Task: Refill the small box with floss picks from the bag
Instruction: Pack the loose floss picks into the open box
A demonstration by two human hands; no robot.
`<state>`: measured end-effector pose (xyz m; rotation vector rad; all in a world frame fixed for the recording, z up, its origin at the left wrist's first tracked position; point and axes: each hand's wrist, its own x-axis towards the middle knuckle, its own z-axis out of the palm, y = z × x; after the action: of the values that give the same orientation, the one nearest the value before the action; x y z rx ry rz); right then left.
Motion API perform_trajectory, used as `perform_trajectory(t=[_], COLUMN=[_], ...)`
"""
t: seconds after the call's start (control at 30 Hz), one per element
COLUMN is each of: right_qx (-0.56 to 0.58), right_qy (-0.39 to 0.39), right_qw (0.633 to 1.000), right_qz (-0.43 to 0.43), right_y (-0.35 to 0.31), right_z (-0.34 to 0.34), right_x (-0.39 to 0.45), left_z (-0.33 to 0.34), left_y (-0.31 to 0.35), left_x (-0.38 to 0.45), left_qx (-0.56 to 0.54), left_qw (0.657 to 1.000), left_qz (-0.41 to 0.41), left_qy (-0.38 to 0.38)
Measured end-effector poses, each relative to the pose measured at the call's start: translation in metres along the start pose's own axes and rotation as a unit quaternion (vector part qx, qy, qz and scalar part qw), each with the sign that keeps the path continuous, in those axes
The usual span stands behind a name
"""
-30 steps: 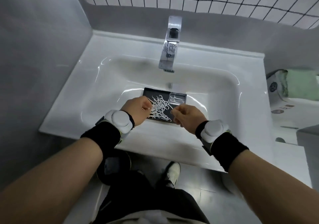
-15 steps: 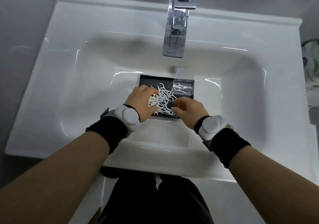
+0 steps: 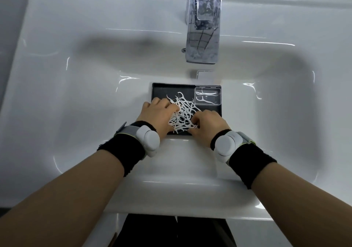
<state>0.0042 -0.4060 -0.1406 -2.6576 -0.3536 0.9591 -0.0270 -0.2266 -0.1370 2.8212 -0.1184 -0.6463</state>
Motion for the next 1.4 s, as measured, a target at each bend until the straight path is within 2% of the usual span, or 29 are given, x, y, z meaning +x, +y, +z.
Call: perform_trajectory(t=[0.13,0.27,0.47,0.77,0.97,1.1,1.4], right_qx=[0.002,0.060,0.132,0.134,0.158,0.189,0.201], right_qy=[-0.006,-0.011,-0.009,0.004,0.022,0.024,0.069], right_qw=[1.000,0.998,0.991,0.991,0.987,0.981,0.976], right_qz=[-0.007,0.000,-0.004,-0.030,-0.035,-0.036,-0.039], right_y=[0.002,0.007,0.014,0.020,0.027,0.030,0.037], right_z=[0.000,-0.010,-0.016,-0.012,-0.019,-0.028,-0.048], right_x=[0.001,-0.001,-0.004,-0.003,-0.007,-0.009,-0.008], left_z=[0.003,0.004,0.009,0.017,0.017,0.008,-0.012], left_y=[-0.001,-0.001,0.000,0.009,0.012,0.011,0.015], left_x=[0.001,0.002,0.003,0.006,0.005,0.004,0.009], left_qx=[-0.042,-0.072,-0.068,-0.006,-0.018,-0.057,-0.084], left_qw=[0.999,0.997,0.997,0.987,0.983,0.985,0.996], left_qz=[0.010,0.017,0.030,0.097,0.115,0.102,0.019], left_qy=[0.001,0.007,0.034,0.128,0.141,0.129,0.033])
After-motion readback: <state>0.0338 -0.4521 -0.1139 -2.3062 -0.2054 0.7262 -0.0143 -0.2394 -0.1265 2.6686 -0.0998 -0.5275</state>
